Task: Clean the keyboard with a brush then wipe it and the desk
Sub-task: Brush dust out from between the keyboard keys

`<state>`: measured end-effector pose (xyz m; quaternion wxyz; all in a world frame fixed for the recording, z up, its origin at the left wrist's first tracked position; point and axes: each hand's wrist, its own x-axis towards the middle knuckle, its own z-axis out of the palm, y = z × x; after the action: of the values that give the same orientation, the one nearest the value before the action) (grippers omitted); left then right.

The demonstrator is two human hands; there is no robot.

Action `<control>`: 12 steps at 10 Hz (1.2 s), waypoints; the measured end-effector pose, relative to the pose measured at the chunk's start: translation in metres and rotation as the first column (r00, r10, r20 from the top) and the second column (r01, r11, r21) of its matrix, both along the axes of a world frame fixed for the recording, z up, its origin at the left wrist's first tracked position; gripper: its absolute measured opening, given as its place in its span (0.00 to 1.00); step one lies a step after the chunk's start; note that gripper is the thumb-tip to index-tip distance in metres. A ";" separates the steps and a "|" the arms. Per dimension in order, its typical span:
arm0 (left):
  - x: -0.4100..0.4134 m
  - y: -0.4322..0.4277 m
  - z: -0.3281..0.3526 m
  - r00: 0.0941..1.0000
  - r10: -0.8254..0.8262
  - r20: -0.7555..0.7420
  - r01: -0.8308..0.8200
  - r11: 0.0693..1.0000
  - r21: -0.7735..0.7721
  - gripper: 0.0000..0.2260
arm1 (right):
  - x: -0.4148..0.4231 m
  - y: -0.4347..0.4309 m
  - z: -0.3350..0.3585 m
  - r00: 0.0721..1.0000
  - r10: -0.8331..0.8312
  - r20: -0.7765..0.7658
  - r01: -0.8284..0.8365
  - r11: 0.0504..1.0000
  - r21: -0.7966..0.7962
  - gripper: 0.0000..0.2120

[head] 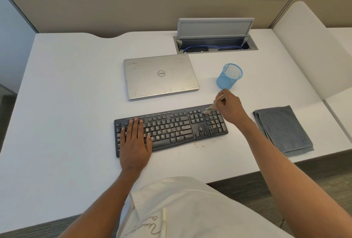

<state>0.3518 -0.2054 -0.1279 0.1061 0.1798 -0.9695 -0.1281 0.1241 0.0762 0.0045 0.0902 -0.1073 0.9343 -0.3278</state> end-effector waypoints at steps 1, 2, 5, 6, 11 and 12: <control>0.000 0.000 0.000 1.000 -0.004 -0.002 0.004 1.000 0.001 0.28 | 0.002 0.003 -0.002 1.000 -0.012 0.012 0.012 1.000 0.004 0.03; 0.000 0.000 0.000 1.000 -0.003 -0.005 0.004 1.000 0.006 0.28 | 0.003 0.011 -0.001 0.998 -0.057 -0.002 0.057 0.998 0.027 0.03; 0.000 0.000 0.001 1.000 -0.002 -0.003 0.002 1.000 -0.001 0.28 | 0.009 -0.003 0.004 0.999 0.048 -0.011 -0.049 0.999 -0.011 0.04; 0.000 0.000 0.001 1.000 -0.001 0.000 0.001 1.000 0.004 0.28 | 0.011 -0.005 0.002 0.997 0.071 0.032 -0.071 0.998 -0.002 0.03; -0.001 0.000 -0.001 1.000 -0.003 -0.002 0.003 1.000 0.004 0.28 | 0.011 0.000 0.005 1.000 -0.029 -0.007 0.029 0.999 -0.026 0.02; 0.000 -0.001 -0.001 1.000 -0.002 0.000 0.002 1.000 0.002 0.28 | 0.011 -0.005 0.002 1.000 0.008 0.029 -0.008 1.000 -0.021 0.02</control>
<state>0.3515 -0.2063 -0.1288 0.1060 0.1788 -0.9696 -0.1291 0.1355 0.0708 0.0061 0.1040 -0.1073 0.9289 -0.3389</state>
